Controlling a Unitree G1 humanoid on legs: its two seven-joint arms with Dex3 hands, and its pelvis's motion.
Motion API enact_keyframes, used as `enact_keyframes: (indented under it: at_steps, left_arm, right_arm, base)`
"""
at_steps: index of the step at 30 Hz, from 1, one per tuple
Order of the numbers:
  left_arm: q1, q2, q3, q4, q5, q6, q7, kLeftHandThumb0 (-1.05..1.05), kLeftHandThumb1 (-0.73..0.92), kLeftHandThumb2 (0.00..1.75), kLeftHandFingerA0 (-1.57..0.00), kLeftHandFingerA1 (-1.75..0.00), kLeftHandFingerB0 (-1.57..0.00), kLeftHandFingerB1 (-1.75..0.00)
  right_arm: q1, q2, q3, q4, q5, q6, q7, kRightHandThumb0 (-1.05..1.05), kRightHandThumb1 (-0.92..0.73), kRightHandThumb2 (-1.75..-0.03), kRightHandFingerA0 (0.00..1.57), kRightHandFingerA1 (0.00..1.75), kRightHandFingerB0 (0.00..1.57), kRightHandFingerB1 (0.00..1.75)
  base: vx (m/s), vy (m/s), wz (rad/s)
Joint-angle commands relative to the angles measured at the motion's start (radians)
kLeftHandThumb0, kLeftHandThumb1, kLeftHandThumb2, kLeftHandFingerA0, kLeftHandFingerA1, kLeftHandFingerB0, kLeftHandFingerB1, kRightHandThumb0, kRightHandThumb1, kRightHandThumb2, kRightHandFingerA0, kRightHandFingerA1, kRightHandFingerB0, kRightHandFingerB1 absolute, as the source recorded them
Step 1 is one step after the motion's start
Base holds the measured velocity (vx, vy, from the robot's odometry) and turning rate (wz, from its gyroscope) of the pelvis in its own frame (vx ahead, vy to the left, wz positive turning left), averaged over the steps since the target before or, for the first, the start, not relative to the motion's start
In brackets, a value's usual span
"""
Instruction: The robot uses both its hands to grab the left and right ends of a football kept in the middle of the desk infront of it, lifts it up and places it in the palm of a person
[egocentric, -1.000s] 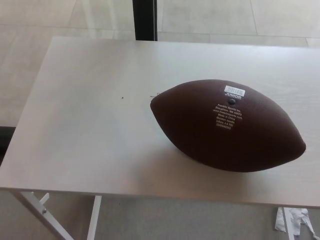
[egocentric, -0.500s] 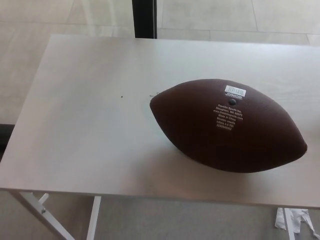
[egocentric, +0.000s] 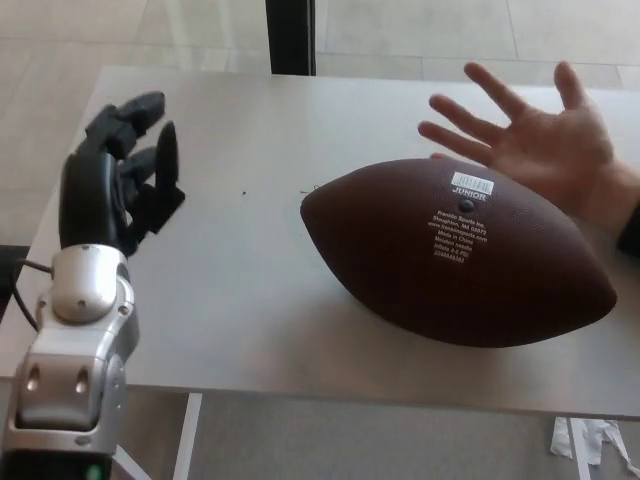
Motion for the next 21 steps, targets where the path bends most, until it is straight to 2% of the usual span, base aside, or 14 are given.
enact_keyframes:
  at_steps: [1,2,3,4,5,9,19,20,21]
  left_arm:
    - [0.052,0.009,-0.02,0.019,0.048,-0.036,0.0,-0.79,0.92,0.72,-0.5,-0.61,-0.4,-0.46]
    - [0.054,0.01,-0.021,0.02,0.049,-0.037,0.0,-0.79,0.92,0.72,-0.5,-0.61,-0.4,-0.46]
    - [0.063,0.018,-0.028,0.025,0.055,-0.042,-0.007,-0.79,0.92,0.74,-0.44,-0.64,-0.34,-0.48]
    - [0.076,0.031,-0.037,0.032,0.066,-0.047,-0.017,-0.79,0.92,0.74,-0.44,-0.64,-0.34,-0.48]
    - [0.088,0.041,-0.045,0.033,0.073,-0.044,-0.024,-0.81,0.92,0.74,-0.45,-0.64,-0.34,-0.48]
    - [0.107,0.066,-0.05,0.043,0.08,-0.045,-0.036,-0.8,0.92,0.73,-0.46,-0.64,-0.35,-0.48]
    - [0.063,0.07,-0.055,0.111,0.086,-0.049,-0.055,-0.85,0.92,0.78,-0.48,-0.58,-0.34,-0.44]
    - [0.06,0.068,-0.053,0.115,0.084,-0.048,-0.056,-0.86,0.92,0.79,-0.48,-0.58,-0.34,-0.44]
    - [0.054,0.062,-0.047,0.12,0.075,-0.044,-0.059,-0.88,0.92,0.79,-0.49,-0.58,-0.33,-0.42]
  right_arm:
    - [0.07,0.031,-0.003,0.042,-0.029,-0.031,-0.01,-0.75,-0.81,-0.65,0.41,0.38,0.3,0.3]
    - [0.071,0.032,-0.004,0.042,-0.029,-0.032,-0.01,-0.75,-0.81,-0.65,0.41,0.38,0.3,0.3]
    - [0.087,0.039,-0.007,0.048,-0.031,-0.047,-0.005,-0.75,-0.67,-0.97,0.33,0.49,0.22,0.42]
    - [0.111,0.048,-0.012,0.055,-0.034,-0.068,0.002,-0.75,-0.67,-0.97,0.33,0.49,0.22,0.42]
    - [0.131,0.057,-0.012,0.048,-0.039,-0.074,-0.002,-0.73,-0.84,-0.66,0.42,0.37,0.28,0.3]
    - [0.151,0.101,-0.006,0.041,-0.043,-0.088,-0.024,-0.74,-0.84,-0.66,0.51,0.39,0.33,0.31]
    - [0.196,0.218,0.014,-0.041,-0.047,-0.082,-0.078,-0.74,-0.84,-0.66,0.54,0.4,0.39,0.32]
    - [0.196,0.219,0.019,-0.048,-0.054,-0.079,-0.08,-0.75,-0.7,-1.03,0.48,0.54,0.3,0.46]
    - [0.192,0.22,0.025,-0.053,-0.06,-0.078,-0.079,-0.79,-0.74,-0.76,0.51,0.45,0.32,0.36]
  base:
    - [0.0,0.0,0.0]
    - [0.0,0.0,0.0]
    - [0.0,0.0,0.0]
    - [0.0,0.0,0.0]
    - [0.0,0.0,0.0]
    - [0.0,0.0,0.0]
    - [0.0,0.0,0.0]
    - [0.0,0.0,0.0]
    - [0.0,0.0,0.0]
